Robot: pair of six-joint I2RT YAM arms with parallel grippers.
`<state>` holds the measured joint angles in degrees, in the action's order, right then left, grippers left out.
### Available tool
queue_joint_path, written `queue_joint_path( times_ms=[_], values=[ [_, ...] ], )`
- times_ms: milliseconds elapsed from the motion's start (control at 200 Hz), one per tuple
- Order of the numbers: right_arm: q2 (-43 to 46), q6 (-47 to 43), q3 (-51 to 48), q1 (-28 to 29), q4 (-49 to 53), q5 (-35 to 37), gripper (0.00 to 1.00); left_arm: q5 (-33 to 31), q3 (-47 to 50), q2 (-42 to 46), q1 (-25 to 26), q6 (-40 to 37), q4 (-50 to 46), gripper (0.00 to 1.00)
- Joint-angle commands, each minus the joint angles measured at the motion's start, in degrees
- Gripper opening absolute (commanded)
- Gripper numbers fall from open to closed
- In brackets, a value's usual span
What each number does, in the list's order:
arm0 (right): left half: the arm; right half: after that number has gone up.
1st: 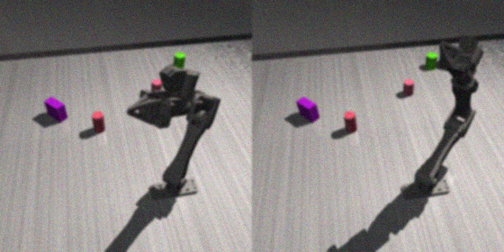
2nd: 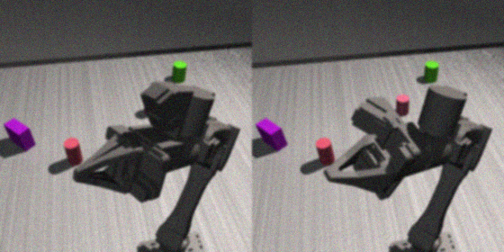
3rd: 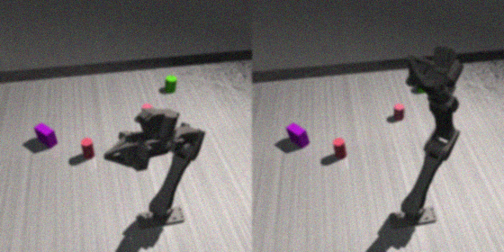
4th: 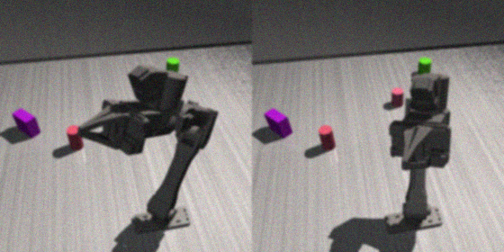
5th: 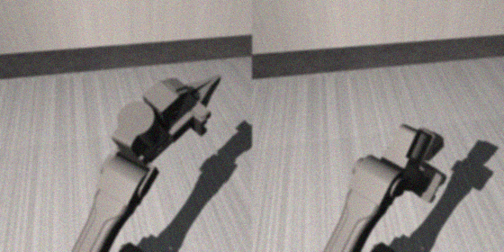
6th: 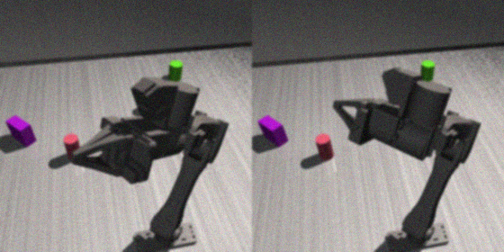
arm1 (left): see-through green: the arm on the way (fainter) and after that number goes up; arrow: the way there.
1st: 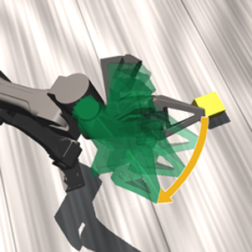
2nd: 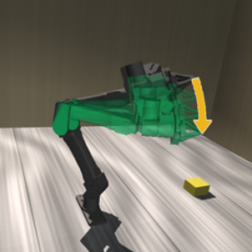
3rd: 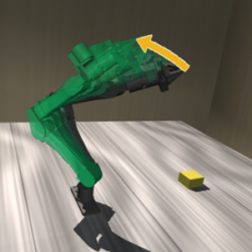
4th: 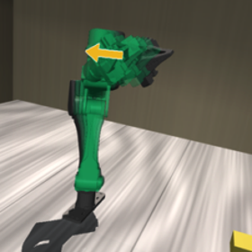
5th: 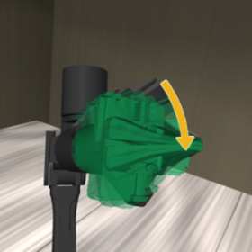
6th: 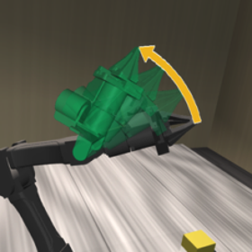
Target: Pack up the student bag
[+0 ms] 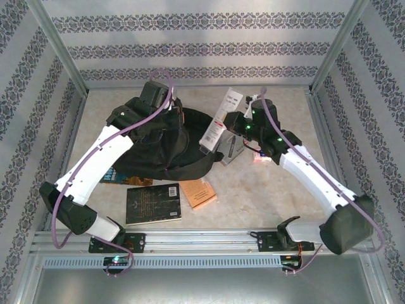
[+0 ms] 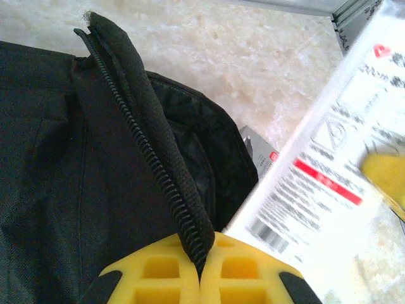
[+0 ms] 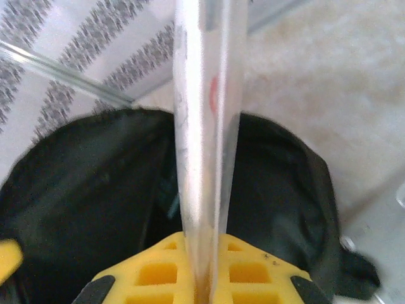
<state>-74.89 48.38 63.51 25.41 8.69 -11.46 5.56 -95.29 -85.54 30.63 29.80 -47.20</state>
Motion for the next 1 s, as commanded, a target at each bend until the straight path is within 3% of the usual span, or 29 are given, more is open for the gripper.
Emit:
queue_joint_path(
  times_ms=[0,390,779,884,994],
  values=[
    [-4.1,5.3,-1.7,1.3,-19.7,5.9,0.0,0.0,-3.9,2.8,-0.4,-1.5,1.6,0.0],
    [-21.5,17.2,3.2,11.0,-28.3,5.5,0.0,0.6,-13.3,-2.8,-1.0,-1.6,2.5,0.0],
    [-35.2,23.7,14.0,15.1,-27.4,-9.5,0.1,0.6,-13.5,-5.2,-2.4,-1.9,3.6,0.0],
    [-37.8,23.0,16.6,14.9,-26.5,-15.7,0.21,0.8,-13.6,-5.3,-3.0,-1.9,3.7,0.0],
    [-38.1,18.7,18.8,14.9,-22.6,-19.7,0.48,0.8,-13.3,-5.3,-3.5,-1.9,3.7,0.0]
  ],
)
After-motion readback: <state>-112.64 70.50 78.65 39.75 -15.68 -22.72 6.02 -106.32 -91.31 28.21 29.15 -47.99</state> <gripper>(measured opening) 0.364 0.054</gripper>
